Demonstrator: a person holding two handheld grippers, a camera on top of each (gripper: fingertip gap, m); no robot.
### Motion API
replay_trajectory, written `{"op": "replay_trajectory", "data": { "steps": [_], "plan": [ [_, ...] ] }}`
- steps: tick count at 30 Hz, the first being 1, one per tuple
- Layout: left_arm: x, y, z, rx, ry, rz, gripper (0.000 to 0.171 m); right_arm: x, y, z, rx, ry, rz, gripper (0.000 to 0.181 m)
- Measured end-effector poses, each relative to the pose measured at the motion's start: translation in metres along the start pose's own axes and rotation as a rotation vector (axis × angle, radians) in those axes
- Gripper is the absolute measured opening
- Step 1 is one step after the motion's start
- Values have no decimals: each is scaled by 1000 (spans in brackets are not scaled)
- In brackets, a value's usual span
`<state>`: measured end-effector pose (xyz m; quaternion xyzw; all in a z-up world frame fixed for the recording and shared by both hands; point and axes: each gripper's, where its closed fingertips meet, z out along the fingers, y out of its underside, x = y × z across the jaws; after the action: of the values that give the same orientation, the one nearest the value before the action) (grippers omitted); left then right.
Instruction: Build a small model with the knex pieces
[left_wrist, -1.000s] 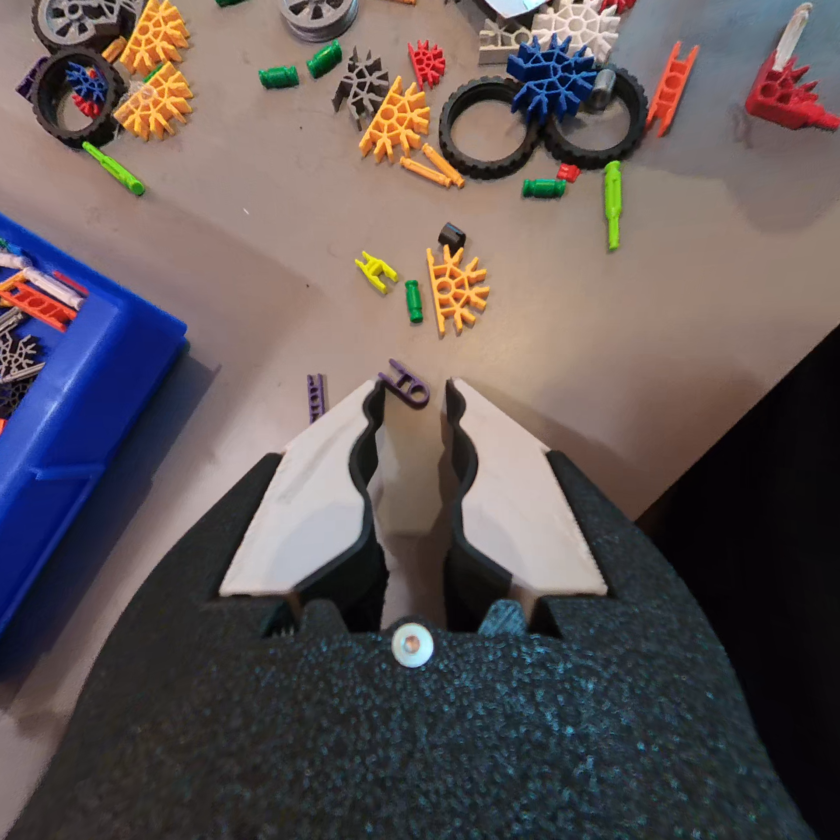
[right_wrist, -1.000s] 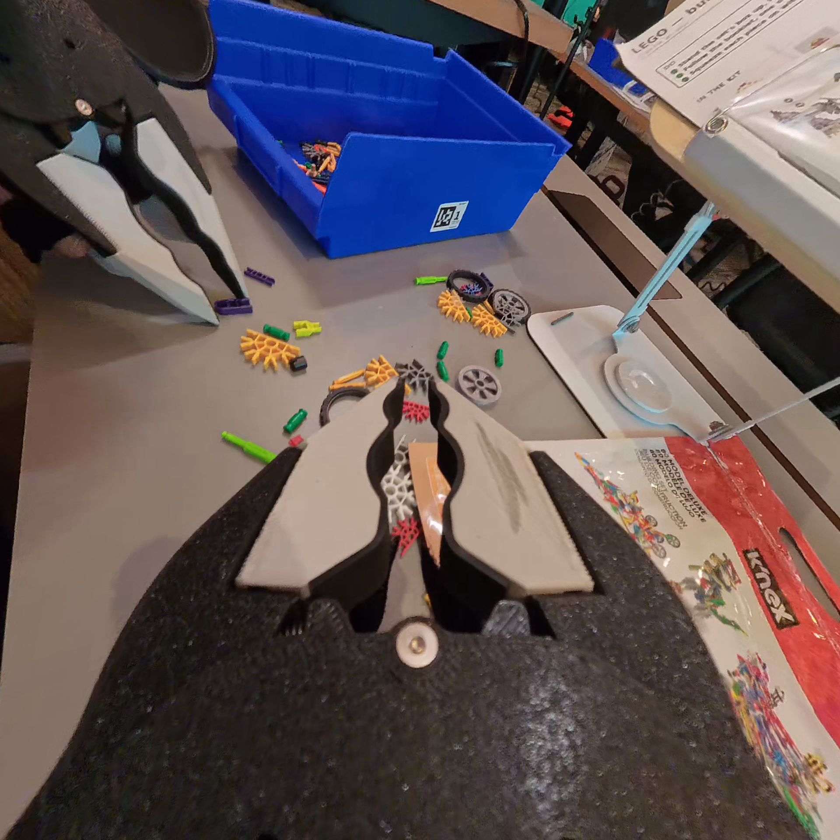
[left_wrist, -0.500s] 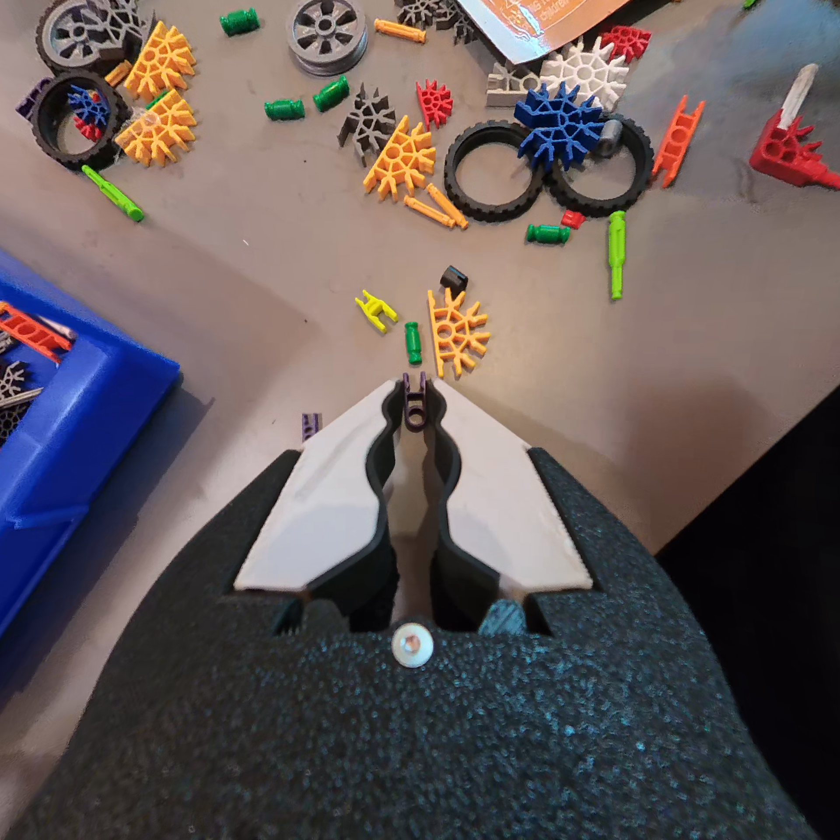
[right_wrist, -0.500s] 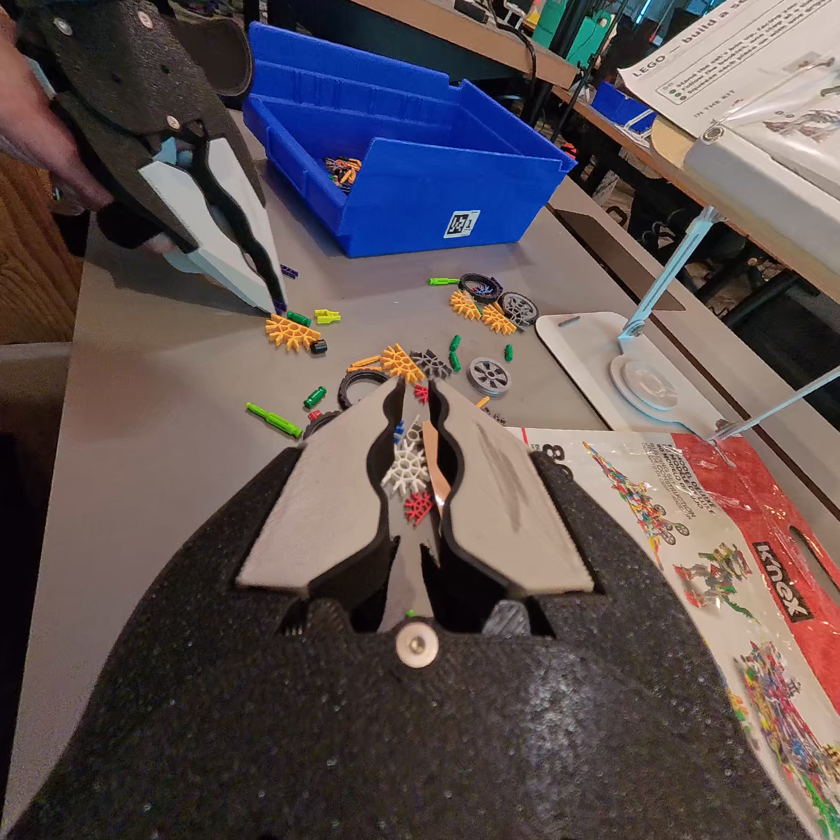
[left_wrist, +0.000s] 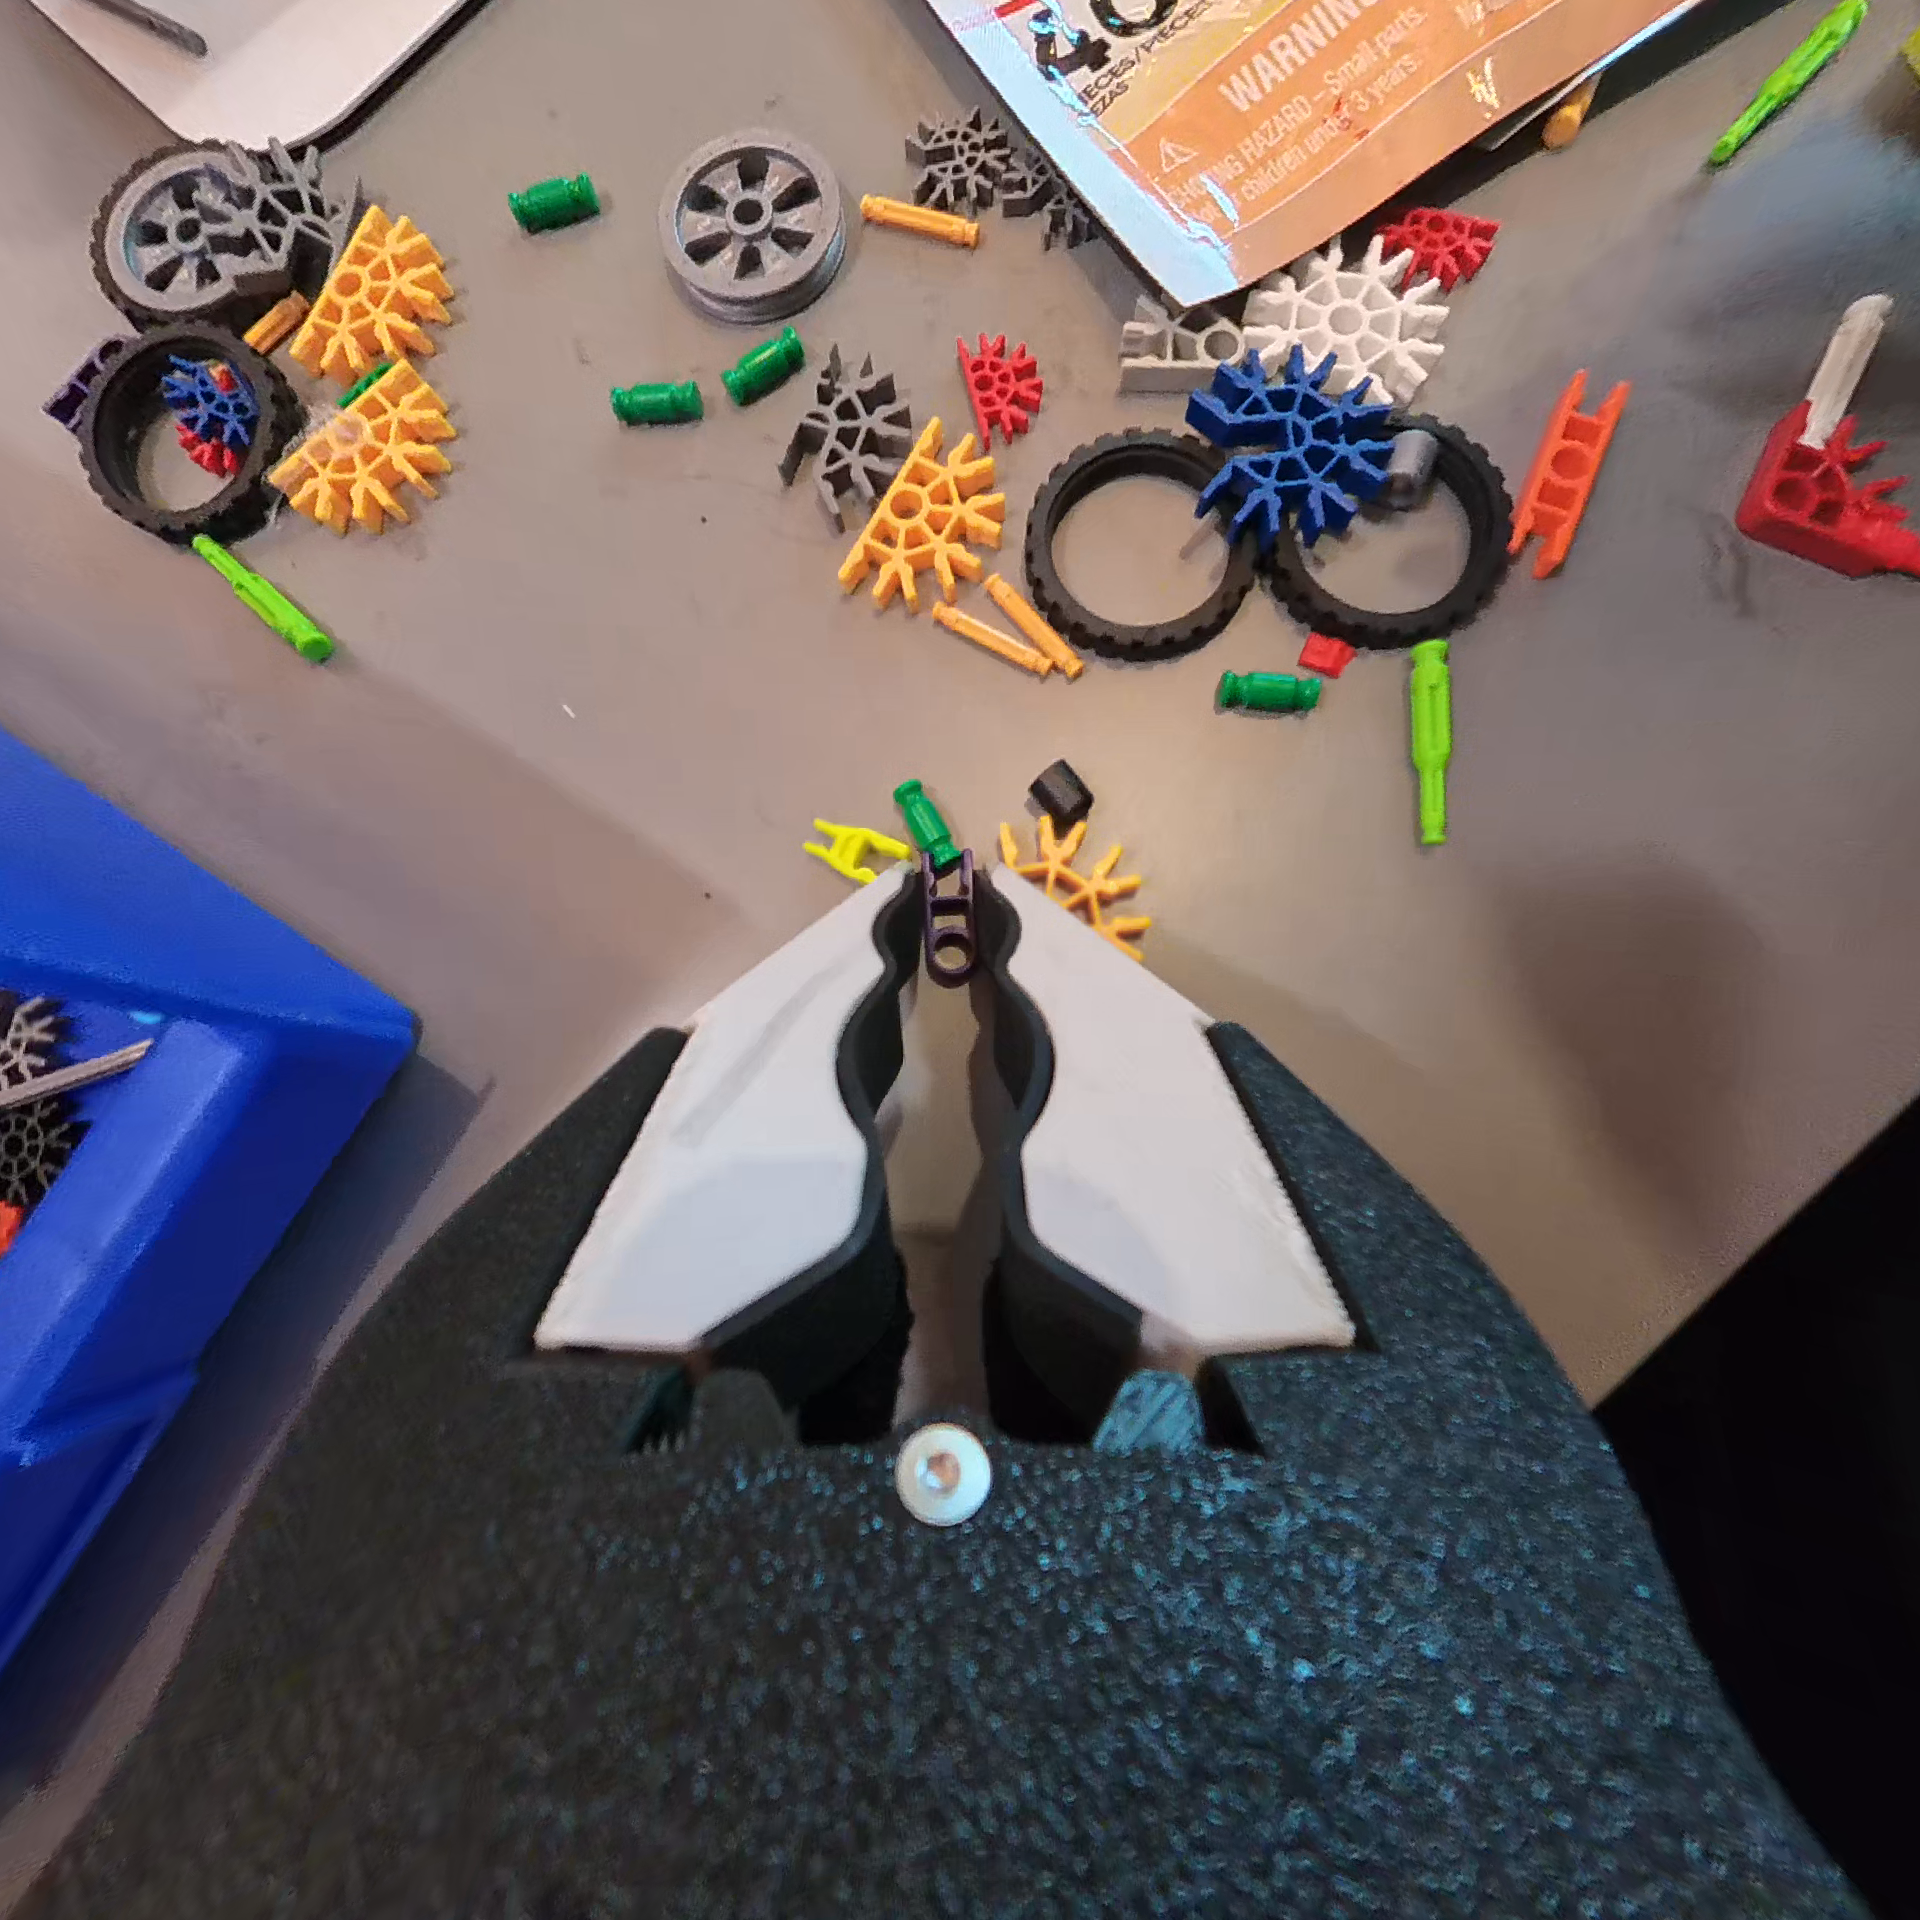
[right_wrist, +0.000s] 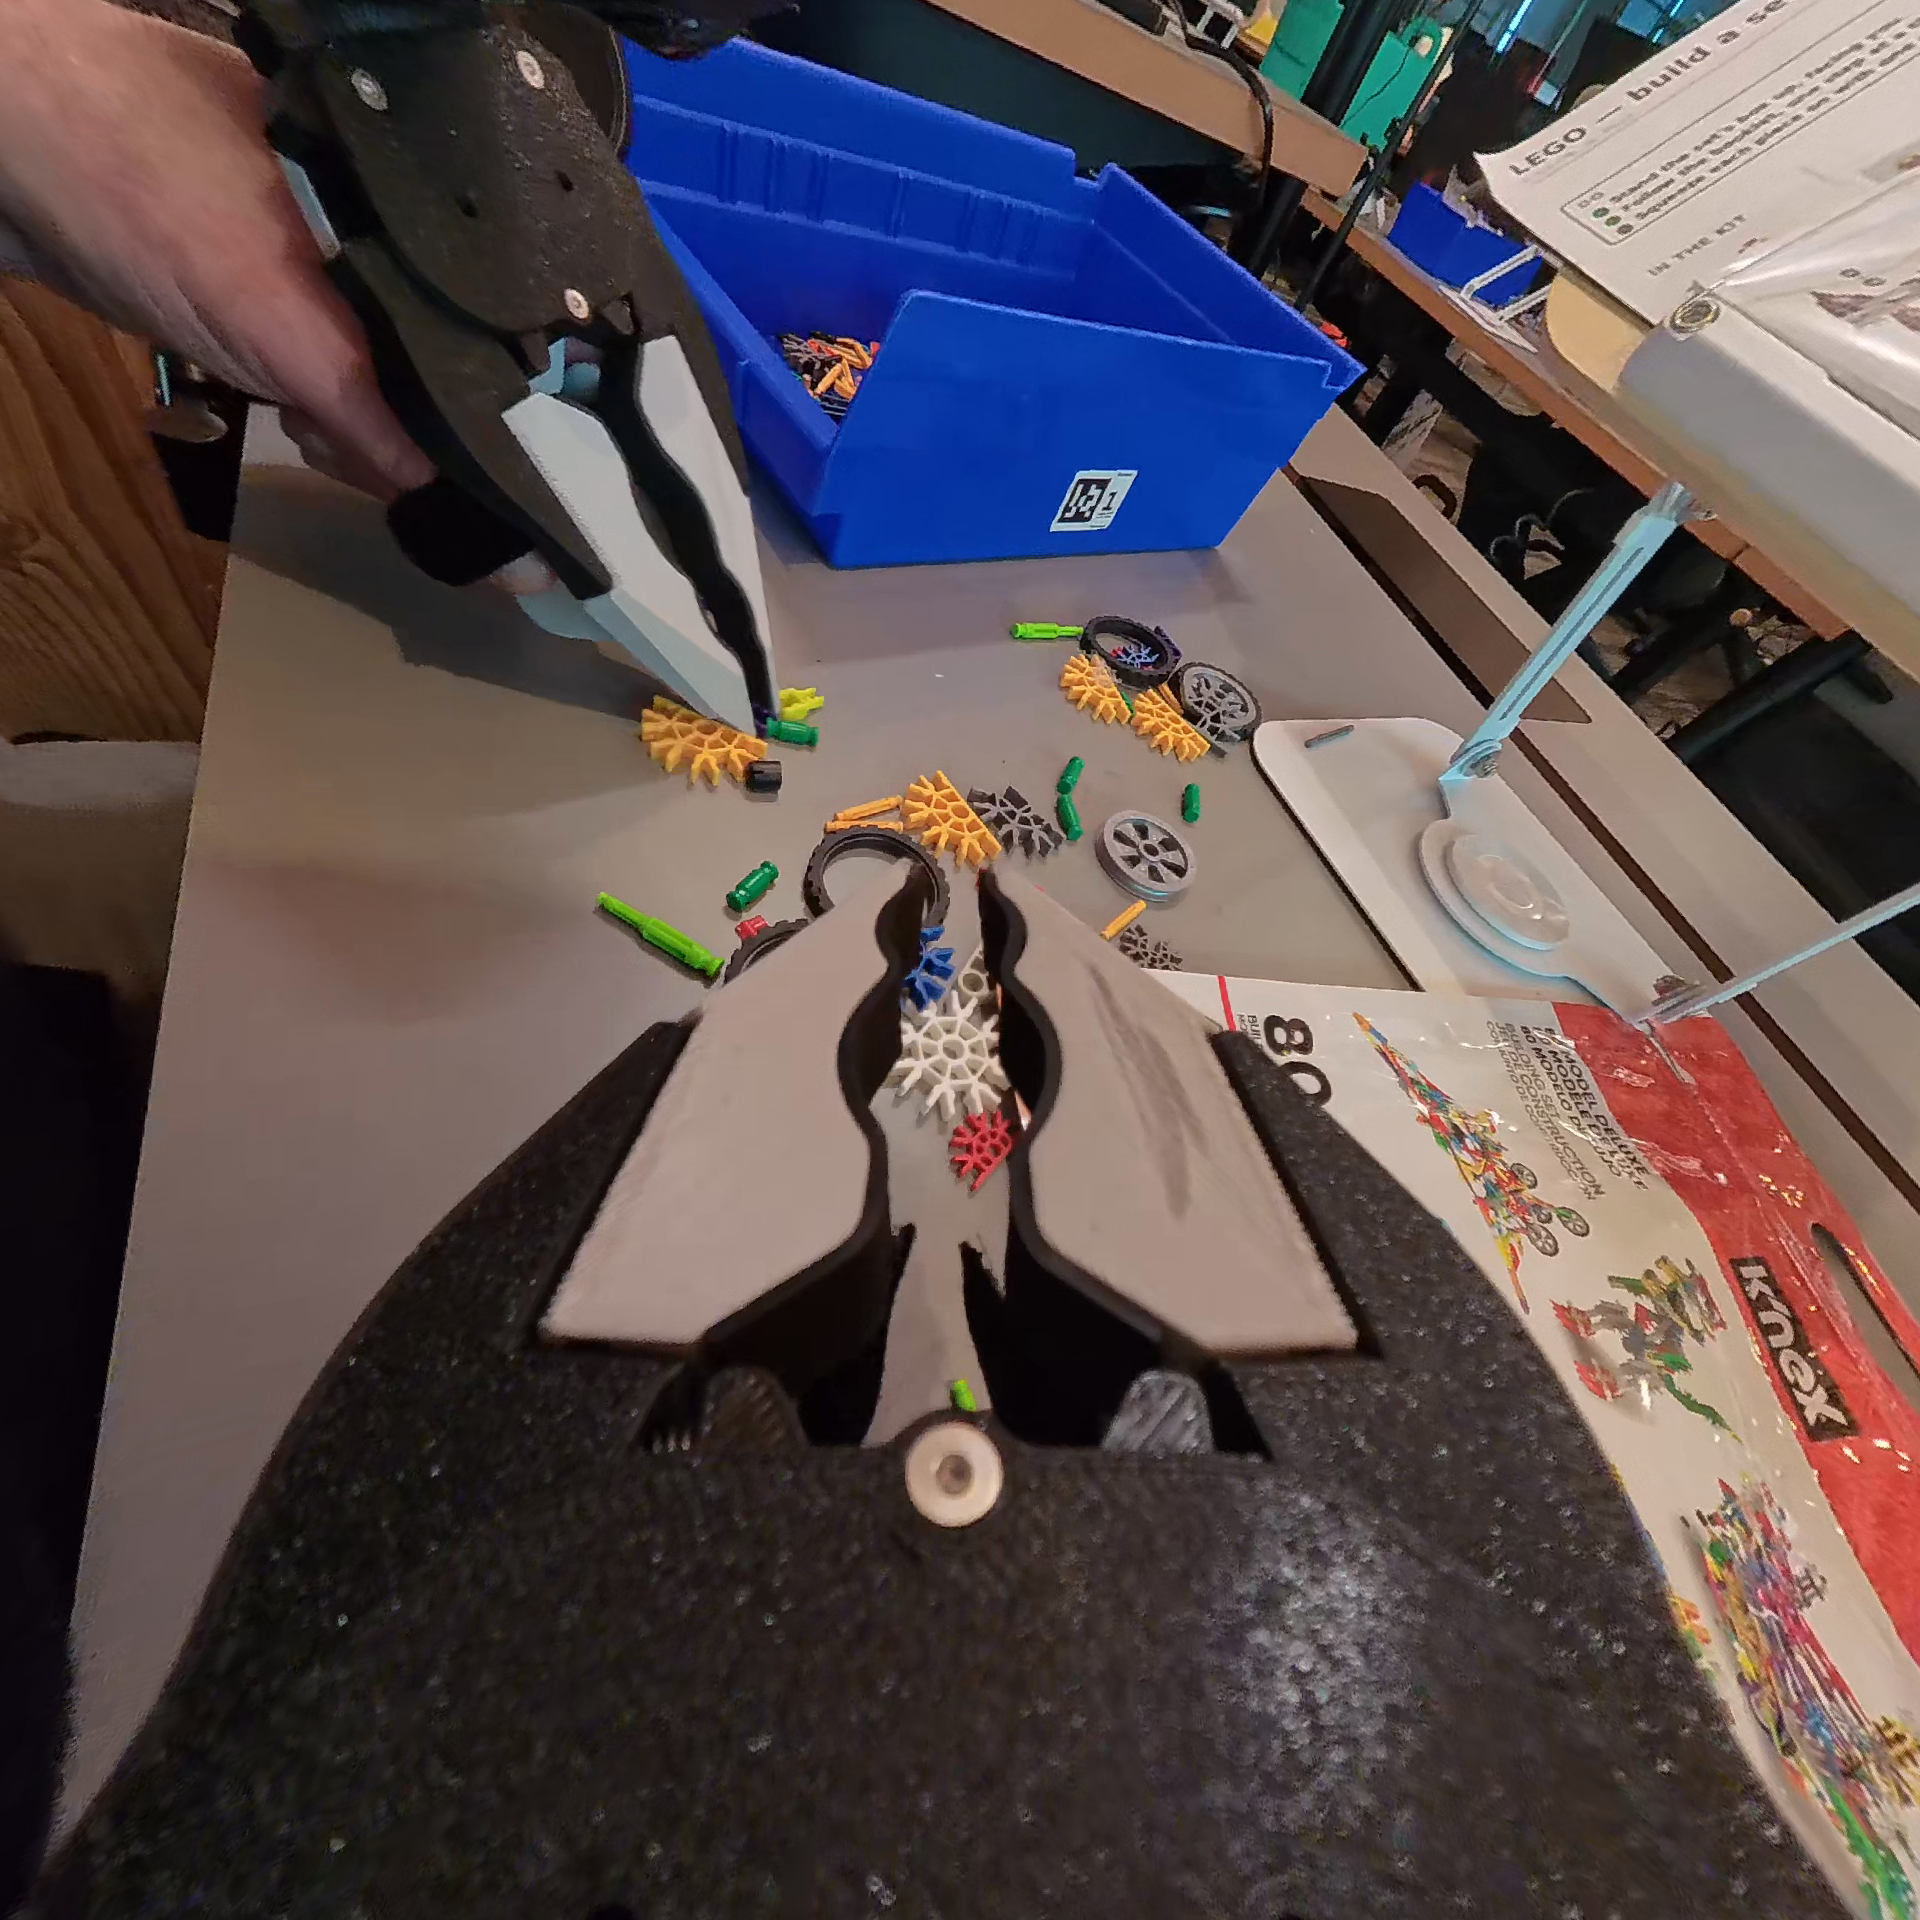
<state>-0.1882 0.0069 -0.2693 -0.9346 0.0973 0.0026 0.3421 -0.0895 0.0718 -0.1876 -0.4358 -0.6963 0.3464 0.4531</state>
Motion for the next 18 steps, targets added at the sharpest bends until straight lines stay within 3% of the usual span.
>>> {"op": "replay_trajectory", "data": {
  "steps": [8, 15, 18],
  "plan": [
    [-2, -5, -4, 8, -42, 18, 18, 2, 6, -4, -26, -15, 38, 9],
    [9, -16, -19, 76, -15, 26, 28, 26, 51, -19, -167, -9, 196, 13],
    [23, -24, -22, 114, 32, 50, 28, 28, 65, -24, -224, 2, 171, 14]
  ]
}}
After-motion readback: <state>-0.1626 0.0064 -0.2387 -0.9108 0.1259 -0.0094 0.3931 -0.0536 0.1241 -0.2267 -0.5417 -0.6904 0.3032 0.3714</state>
